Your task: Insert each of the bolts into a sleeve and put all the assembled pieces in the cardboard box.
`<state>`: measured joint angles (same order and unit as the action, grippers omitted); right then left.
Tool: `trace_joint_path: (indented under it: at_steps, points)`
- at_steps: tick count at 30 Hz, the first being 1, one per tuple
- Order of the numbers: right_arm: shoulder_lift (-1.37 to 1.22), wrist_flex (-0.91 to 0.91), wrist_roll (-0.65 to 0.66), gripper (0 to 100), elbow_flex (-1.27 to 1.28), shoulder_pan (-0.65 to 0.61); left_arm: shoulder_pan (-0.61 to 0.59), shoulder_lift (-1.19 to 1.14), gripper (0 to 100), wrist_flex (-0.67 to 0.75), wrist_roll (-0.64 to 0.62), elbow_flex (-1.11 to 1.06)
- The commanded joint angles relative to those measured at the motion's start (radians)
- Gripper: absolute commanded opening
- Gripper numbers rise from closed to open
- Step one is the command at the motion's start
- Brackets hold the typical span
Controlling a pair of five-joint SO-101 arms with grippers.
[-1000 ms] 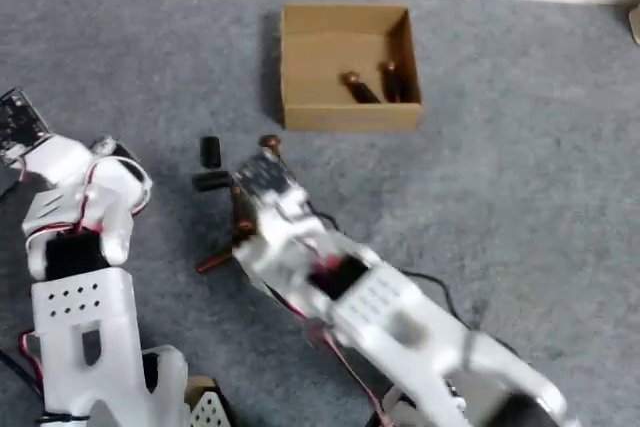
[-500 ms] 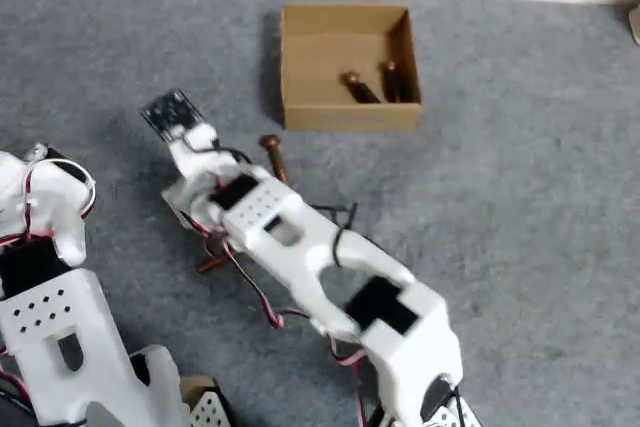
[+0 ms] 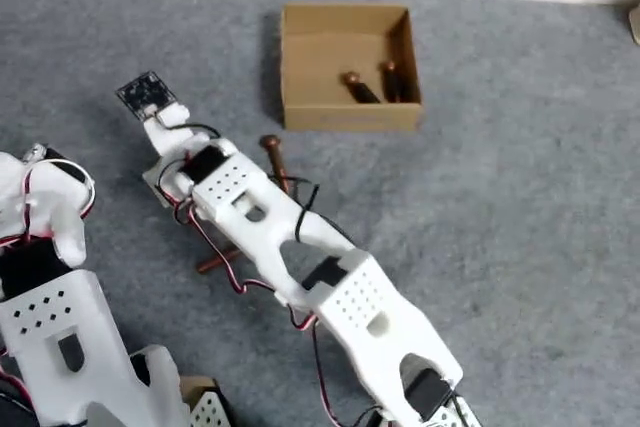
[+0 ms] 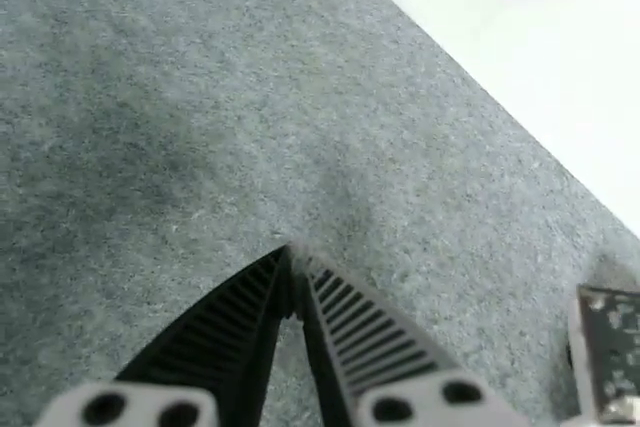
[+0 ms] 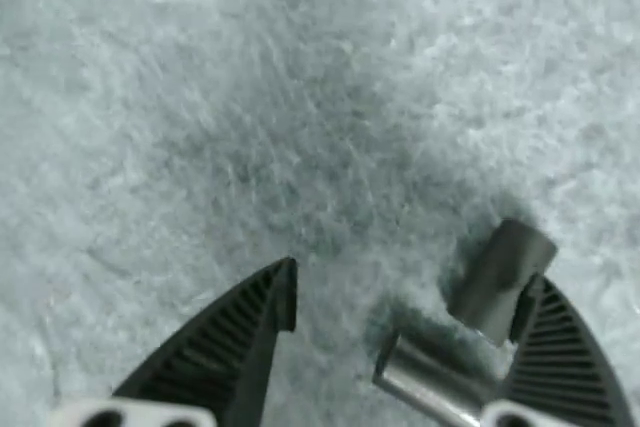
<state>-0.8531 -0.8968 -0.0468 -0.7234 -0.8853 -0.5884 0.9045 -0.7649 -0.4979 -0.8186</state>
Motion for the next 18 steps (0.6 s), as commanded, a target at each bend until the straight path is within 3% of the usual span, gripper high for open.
trace_joint_path:
  at_steps: [1, 5, 18]
  points:
    - [-0.013, -0.045, -0.075, 31.8, -0.125, 0.028, -0.005, 0.019, 2, -0.003, -0.005, 0.054]
    - [-0.044, -0.088, -0.285, 31.8, -0.179, 0.065, -0.005, 0.019, 2, -0.003, -0.005, 0.054]
    - [-0.058, -0.127, -0.293, 31.8, -0.188, 0.065, -0.005, 0.019, 2, -0.005, -0.005, 0.054]
